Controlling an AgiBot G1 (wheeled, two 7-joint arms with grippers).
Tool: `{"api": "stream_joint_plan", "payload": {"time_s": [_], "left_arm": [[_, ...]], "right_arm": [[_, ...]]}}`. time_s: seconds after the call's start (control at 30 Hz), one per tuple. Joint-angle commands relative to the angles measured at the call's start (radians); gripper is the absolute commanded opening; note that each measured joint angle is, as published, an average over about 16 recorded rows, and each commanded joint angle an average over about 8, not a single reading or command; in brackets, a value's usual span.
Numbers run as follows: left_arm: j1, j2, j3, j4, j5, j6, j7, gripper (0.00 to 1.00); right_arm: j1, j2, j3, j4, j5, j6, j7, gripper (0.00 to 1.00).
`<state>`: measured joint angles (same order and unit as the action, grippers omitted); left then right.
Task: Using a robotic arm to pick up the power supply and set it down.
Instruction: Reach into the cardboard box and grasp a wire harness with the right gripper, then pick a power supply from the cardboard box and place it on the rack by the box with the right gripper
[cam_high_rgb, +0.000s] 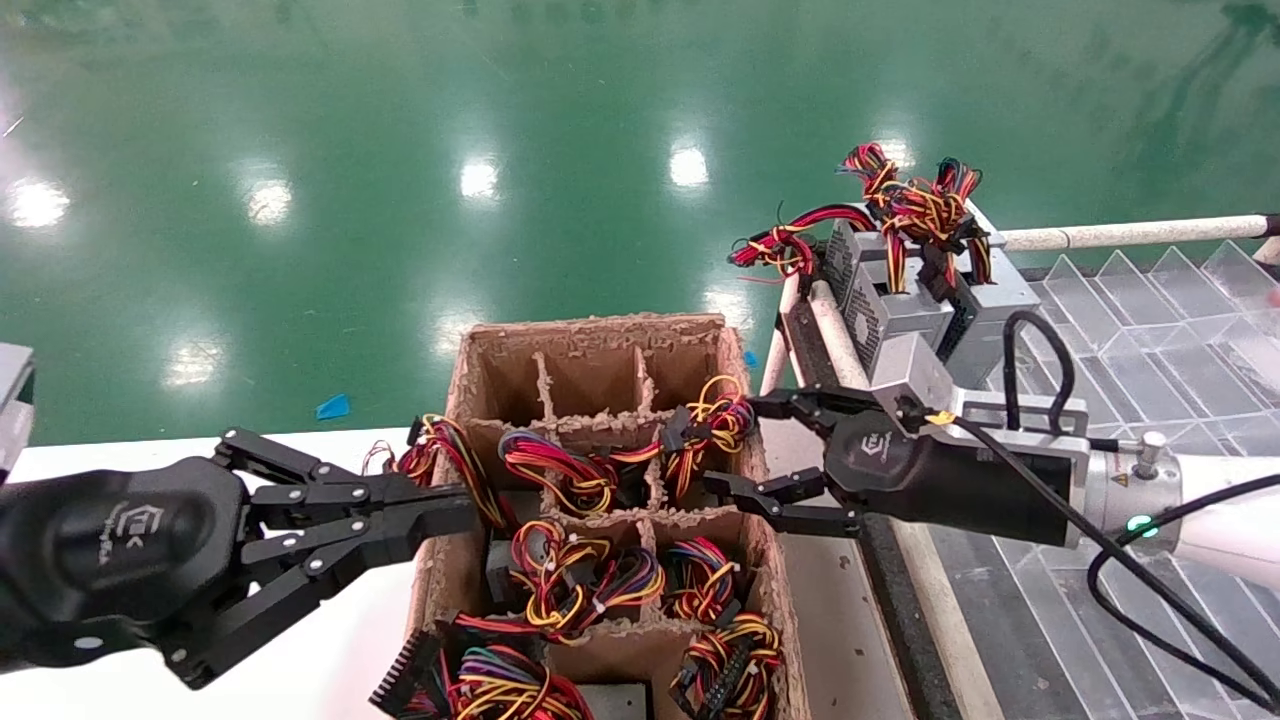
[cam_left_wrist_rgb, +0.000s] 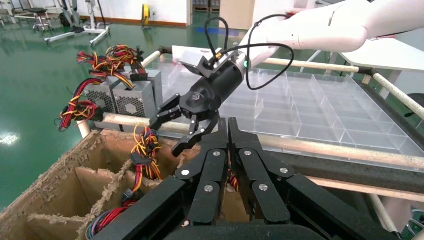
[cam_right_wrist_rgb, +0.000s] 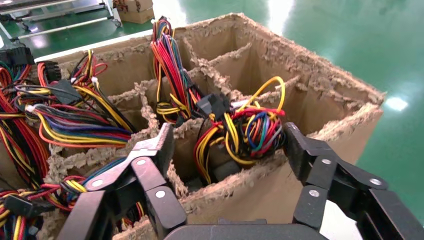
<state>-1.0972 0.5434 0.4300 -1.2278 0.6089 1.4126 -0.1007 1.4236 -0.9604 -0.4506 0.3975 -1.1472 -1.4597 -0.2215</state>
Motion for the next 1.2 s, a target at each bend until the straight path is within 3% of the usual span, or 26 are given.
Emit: {"api": "stream_joint_plan", "payload": {"time_s": [0.03,0.73,1.2], "left_arm": [[0.000,0.000,0.000,0.000,0.000,0.000,0.000,0.00],[0.000,0.000,0.000,0.000,0.000,0.000,0.000,0.00],[0.000,0.000,0.000,0.000,0.000,0.000,0.000,0.00]], "right_arm": [[0.009,-0.010,-0.003,-0.039,-0.004,-0.009,-0.021,0.00],[0.089,-0.104,-0.003,-0.265,-0.003,-0.042,-0.177,0.00],[0.140,-0.095,-0.022,-0.231,-0.017,-0.122,-0.269,0.00]]}}
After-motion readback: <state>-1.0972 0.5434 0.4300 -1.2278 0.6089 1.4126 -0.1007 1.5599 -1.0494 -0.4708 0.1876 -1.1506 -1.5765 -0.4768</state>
